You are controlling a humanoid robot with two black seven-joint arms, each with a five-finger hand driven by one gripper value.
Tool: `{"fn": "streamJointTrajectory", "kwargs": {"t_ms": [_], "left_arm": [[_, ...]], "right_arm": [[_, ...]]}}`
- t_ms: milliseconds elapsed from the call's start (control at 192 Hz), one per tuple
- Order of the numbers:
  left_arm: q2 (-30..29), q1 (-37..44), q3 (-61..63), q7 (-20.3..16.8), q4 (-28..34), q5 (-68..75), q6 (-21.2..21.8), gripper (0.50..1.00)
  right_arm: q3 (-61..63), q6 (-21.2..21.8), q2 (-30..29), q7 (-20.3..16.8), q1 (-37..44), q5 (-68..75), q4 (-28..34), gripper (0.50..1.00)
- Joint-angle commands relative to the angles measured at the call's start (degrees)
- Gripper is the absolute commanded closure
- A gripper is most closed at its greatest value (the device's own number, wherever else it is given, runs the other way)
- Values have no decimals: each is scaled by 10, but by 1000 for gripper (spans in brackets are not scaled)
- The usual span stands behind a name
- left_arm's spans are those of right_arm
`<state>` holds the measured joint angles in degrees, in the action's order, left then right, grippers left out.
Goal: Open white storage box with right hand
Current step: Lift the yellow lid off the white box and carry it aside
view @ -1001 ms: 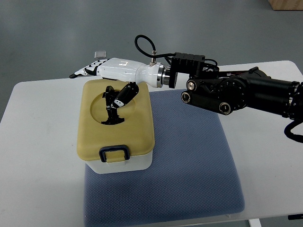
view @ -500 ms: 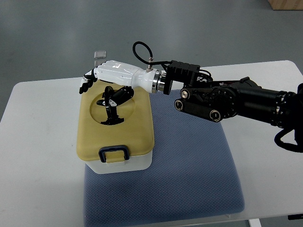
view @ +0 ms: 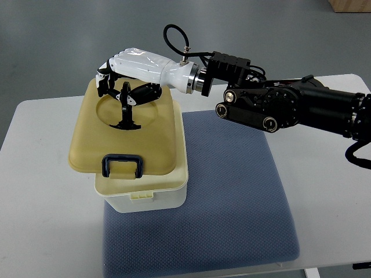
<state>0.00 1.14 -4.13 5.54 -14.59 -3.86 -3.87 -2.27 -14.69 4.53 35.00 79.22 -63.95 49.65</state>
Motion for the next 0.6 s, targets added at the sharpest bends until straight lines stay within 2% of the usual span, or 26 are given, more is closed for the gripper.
{"fn": "streamJointTrajectory", "kwargs": {"t_ms": [0,323,594], "left_arm": [[0,0,0,0,0,0,0,500],[0,0,0,0,-1,1,0,500],[0,0,1,0,-1,1,0,500]], "right_arm": [[0,2,37,0,17,3,25,1000],[-5,8,214,0,20,-3,121,1000],[-9,7,323,0,-36,-20,132,1000]]}}
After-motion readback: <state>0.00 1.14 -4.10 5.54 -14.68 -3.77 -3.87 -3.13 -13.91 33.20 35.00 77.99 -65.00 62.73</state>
